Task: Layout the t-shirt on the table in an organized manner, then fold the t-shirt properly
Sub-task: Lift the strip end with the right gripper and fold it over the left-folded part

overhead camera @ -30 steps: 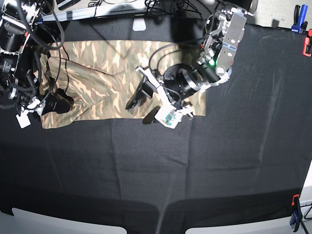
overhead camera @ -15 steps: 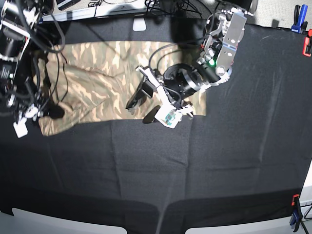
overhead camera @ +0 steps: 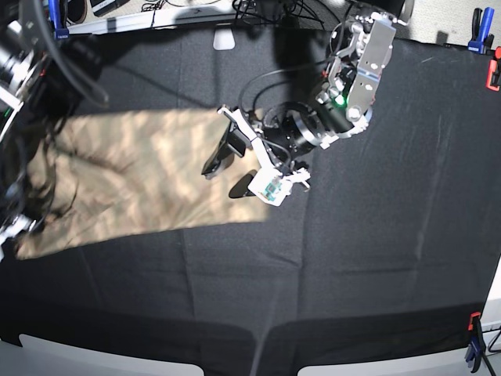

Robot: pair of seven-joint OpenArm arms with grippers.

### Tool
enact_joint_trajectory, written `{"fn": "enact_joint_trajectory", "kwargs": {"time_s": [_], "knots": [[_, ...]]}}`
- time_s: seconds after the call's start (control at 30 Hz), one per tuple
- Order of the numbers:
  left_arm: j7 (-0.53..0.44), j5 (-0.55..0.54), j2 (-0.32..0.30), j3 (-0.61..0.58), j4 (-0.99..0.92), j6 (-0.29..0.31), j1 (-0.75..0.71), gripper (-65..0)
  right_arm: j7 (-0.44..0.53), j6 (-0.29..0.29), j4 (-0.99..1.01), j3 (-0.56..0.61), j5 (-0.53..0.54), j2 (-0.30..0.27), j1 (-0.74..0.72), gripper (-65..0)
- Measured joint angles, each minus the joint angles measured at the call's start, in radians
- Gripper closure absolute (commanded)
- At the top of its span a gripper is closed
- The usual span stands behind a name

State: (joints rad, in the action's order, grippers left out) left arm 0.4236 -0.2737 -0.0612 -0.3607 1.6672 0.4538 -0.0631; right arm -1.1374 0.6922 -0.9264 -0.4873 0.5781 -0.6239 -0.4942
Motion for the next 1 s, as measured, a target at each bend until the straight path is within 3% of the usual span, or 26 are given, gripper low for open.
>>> {"fn": "enact_joint_trajectory", "kwargs": {"time_s": [0.47,0.63,0.77,1.0], "knots": [[0.001,0.0,0.0,0.0,0.0,0.0,0.0,-31.8,-0.031,0.0,0.0,0.0,0.024,0.09,-0.024,0.0],[0.08,0.001,0.0,0.0,0.0,0.0,0.0,-31.8,-0.029,0.0,0.0,0.0,0.022,0.127,-0.023,0.0],[0.083,0.0,0.0,0.0,0.0,0.0,0.0,-31.8,-0.031,0.0,0.0,0.0,0.024,0.17,-0.023,0.0],[0.294,0.001,0.0,0.0,0.0,0.001,0.0,-31.8,-0.029,-0.014,0.0,-0.001,0.021,0.229,-0.021,0.0]]}}
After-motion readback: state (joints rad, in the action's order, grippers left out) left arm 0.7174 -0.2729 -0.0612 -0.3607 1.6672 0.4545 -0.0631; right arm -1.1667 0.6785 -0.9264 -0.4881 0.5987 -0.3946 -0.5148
